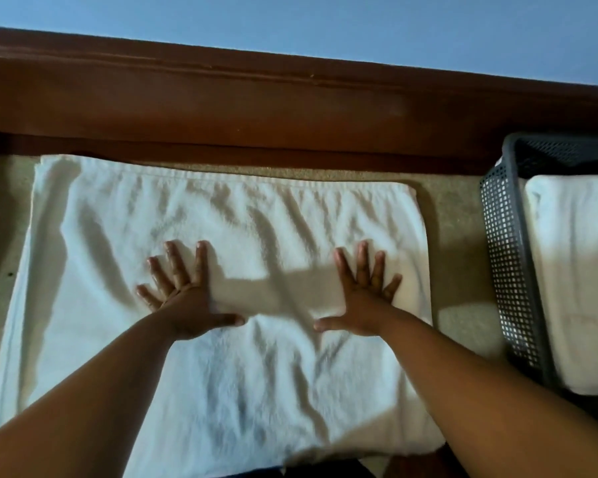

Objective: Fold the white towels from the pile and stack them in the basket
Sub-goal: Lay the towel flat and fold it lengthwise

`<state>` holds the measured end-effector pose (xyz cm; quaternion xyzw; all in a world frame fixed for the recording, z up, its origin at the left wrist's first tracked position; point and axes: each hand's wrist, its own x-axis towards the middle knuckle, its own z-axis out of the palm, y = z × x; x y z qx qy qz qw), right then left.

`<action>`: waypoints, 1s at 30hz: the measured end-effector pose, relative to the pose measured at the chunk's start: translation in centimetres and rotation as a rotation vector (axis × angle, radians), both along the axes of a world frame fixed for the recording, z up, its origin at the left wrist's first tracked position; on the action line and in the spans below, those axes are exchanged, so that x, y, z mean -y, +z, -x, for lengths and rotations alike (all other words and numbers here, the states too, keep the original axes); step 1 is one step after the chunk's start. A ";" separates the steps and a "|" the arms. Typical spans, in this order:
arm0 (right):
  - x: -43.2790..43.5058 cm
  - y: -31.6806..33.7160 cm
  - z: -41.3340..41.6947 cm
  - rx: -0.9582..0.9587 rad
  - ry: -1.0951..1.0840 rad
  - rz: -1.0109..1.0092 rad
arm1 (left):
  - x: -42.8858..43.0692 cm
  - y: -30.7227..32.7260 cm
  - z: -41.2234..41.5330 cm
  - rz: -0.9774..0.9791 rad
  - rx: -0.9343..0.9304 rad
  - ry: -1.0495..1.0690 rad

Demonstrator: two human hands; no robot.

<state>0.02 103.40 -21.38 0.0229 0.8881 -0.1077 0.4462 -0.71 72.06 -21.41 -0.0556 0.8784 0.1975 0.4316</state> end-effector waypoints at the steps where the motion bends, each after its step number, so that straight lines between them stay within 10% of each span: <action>1: -0.1 0.0 -0.6 -0.051 -0.020 0.008 | -0.1 -0.1 -0.3 0.000 -0.021 -0.012; 11: 5.1 0.2 -14.1 -0.197 -0.078 0.070 | 7.8 -1.3 -14.3 0.029 -0.330 -0.153; 18: 18.4 0.8 -19.0 -0.251 0.200 0.135 | 24.8 -0.3 -25.7 0.267 -0.269 0.198; 30: 38.6 1.8 -21.3 -0.138 0.293 0.236 | 30.4 1.0 -24.3 0.115 -0.201 0.349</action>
